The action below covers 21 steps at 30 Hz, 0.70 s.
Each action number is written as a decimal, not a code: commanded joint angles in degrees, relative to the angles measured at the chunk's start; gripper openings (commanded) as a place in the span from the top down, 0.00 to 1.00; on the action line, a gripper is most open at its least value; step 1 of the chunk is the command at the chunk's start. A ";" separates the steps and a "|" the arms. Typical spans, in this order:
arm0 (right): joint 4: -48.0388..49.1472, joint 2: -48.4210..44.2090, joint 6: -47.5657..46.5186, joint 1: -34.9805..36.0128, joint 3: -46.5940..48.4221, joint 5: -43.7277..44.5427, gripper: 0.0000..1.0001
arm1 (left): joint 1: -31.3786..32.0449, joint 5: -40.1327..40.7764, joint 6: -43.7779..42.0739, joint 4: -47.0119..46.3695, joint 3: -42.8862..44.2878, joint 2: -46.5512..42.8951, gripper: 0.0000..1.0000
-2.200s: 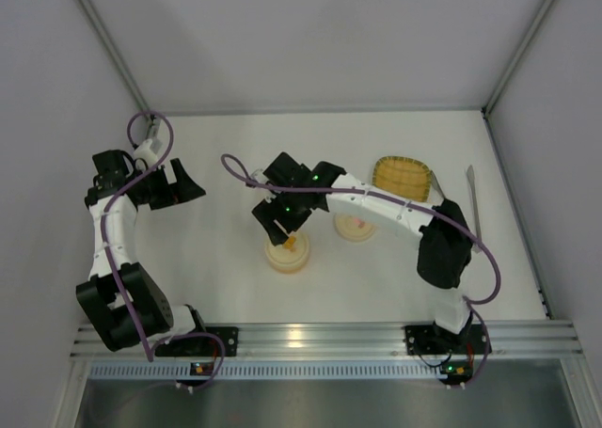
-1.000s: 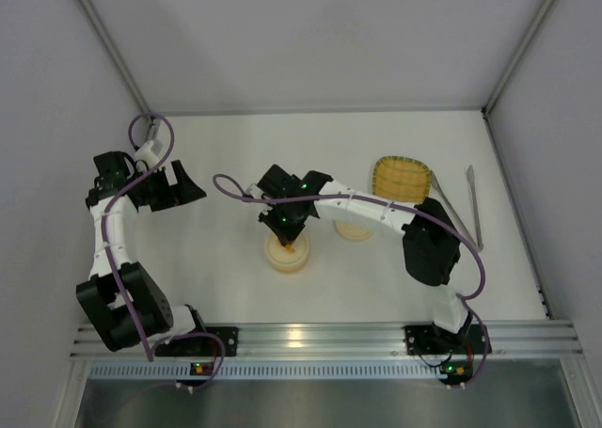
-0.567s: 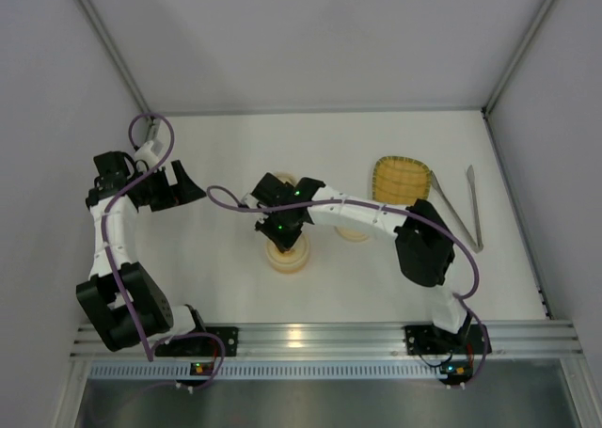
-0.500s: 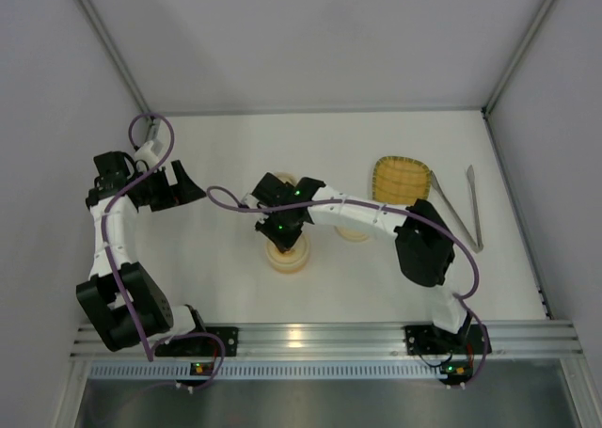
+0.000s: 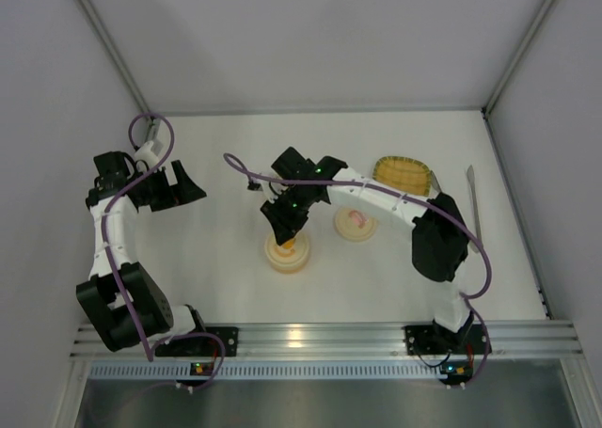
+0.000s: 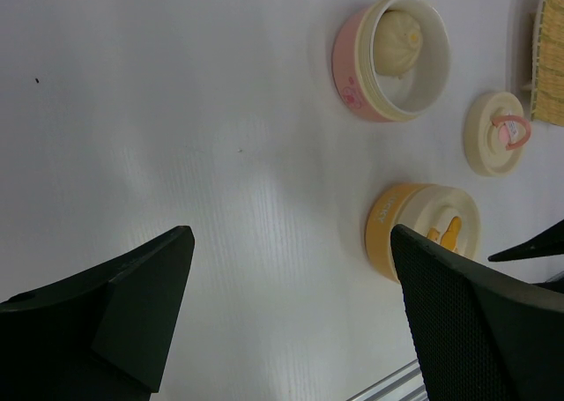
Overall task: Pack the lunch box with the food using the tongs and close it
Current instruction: Close the box lid on the packing box.
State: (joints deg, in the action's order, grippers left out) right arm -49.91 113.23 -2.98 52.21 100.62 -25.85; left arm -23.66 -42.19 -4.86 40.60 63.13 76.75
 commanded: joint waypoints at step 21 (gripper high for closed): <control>-1.24 10.60 -0.62 -4.13 3.80 -25.30 0.78 | -0.42 -0.26 -1.20 -1.93 0.41 0.15 0.02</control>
State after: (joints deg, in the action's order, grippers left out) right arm -50.61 123.17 -3.40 48.23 101.38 -46.15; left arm -23.66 -42.13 -4.89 40.56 63.13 76.77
